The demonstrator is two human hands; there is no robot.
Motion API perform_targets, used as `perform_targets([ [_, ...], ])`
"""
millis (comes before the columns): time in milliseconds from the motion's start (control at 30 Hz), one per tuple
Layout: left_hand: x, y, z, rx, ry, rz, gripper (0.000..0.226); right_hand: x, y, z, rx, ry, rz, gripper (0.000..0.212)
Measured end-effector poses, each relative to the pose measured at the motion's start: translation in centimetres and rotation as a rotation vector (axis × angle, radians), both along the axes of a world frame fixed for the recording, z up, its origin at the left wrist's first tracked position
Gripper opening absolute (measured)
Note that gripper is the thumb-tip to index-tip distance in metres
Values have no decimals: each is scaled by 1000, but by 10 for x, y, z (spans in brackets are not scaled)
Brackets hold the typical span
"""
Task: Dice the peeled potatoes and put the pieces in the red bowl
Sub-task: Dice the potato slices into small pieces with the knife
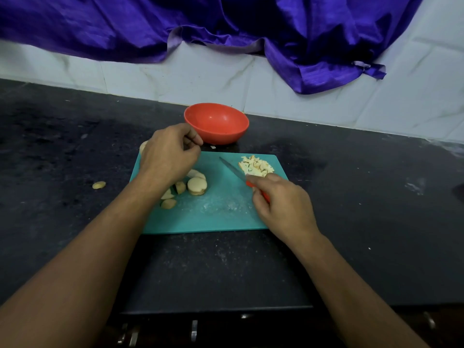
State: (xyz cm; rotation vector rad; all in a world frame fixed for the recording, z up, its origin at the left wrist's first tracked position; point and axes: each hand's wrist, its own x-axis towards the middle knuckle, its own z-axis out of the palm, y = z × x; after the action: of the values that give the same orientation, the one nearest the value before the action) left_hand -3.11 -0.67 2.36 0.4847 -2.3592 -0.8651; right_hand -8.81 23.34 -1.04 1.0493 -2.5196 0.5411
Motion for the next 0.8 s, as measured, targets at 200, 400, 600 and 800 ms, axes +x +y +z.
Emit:
perform_targets([
  [200,3,-8,2,-19,-56,-96,14,-1,1,-1,-36,-51,-3,33],
  [400,9,-20,7,-182,-342,-289,10,-1,4,-2,-130,-115,-28,38],
  [600,11,-18,9,-144,-460,-334,35,-3,5,-3,-163,-145,-15,35],
  [800,17,-18,16,-106,-528,-426,40,-4,5,-3,-162,-159,-15,32],
])
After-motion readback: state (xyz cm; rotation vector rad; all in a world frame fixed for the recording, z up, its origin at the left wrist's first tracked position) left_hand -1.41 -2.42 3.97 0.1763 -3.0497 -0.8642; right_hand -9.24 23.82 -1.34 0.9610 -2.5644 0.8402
